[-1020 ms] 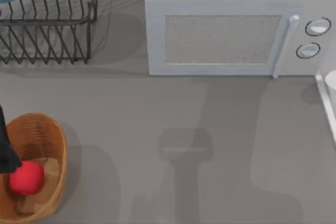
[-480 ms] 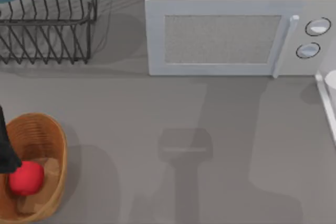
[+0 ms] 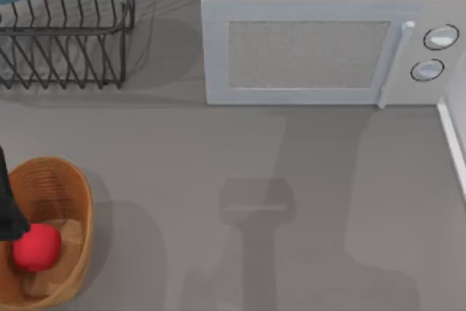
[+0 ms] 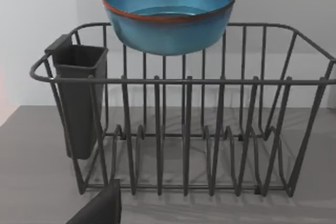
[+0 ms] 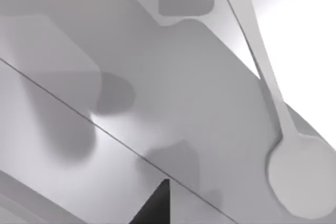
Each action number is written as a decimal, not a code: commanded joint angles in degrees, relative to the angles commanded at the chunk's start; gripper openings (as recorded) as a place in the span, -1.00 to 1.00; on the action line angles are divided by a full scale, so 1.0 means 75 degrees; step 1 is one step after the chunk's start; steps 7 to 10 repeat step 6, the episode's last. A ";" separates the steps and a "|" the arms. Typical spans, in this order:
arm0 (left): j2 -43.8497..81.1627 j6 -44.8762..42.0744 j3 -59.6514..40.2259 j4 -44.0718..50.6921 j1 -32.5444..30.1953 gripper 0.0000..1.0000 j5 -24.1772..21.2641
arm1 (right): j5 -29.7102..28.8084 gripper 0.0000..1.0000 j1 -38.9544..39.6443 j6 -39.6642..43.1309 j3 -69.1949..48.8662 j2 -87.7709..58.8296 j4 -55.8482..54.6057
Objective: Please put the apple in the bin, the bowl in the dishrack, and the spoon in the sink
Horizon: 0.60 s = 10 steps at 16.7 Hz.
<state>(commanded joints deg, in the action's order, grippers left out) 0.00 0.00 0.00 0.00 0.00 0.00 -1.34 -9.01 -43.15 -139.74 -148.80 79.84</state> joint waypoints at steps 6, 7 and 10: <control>0.0000 0.0000 0.0000 0.0000 0.0000 1.00 0.0000 | 0.0000 1.00 0.0000 0.0000 0.0000 0.0000 0.0000; 0.0000 0.0000 0.0000 0.0000 0.0000 1.00 0.0000 | 0.0000 1.00 0.0000 0.0000 0.0000 0.0000 0.0000; 0.0000 0.0000 0.0000 0.0000 0.0000 1.00 0.0000 | 0.0000 1.00 0.0000 0.0000 0.0000 0.0000 0.0000</control>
